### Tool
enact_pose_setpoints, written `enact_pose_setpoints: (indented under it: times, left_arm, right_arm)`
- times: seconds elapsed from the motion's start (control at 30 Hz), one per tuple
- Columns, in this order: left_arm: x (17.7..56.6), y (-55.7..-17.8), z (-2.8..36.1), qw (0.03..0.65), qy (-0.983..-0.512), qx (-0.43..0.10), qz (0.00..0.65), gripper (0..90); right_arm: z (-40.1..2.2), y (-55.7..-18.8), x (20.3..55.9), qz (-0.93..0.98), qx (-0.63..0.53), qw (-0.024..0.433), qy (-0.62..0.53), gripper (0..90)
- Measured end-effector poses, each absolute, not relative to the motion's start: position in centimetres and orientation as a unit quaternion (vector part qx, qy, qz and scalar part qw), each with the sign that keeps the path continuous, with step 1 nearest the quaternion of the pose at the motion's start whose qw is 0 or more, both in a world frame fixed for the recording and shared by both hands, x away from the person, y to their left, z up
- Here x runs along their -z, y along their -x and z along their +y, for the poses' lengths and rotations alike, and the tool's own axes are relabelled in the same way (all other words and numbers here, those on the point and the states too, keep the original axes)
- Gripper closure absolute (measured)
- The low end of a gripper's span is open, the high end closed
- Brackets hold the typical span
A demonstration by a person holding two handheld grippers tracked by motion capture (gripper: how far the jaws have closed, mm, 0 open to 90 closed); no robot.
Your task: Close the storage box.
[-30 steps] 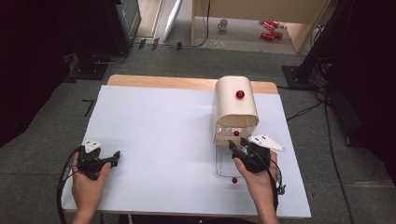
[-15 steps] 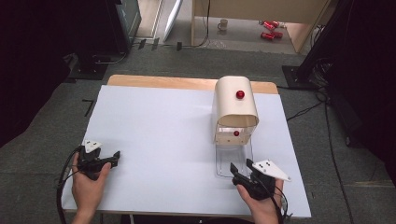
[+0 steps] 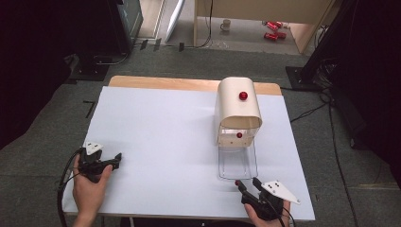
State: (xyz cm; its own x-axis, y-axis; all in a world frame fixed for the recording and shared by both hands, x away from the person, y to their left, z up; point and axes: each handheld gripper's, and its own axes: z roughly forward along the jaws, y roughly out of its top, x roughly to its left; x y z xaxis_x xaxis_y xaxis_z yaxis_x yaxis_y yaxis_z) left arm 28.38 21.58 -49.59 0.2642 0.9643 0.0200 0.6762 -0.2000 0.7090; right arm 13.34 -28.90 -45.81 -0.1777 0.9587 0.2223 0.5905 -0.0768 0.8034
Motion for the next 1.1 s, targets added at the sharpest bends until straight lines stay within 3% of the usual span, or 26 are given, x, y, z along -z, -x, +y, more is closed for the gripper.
enact_pose_setpoints:
  times: [1.1]
  left_arm:
    - [49.6, -28.4, 21.6, 0.300, -0.736, -0.240, 0.557, 15.2]
  right_arm:
    - [-28.5, -14.2, 48.5, 0.646, -0.374, 0.224, -0.627, 66.9]
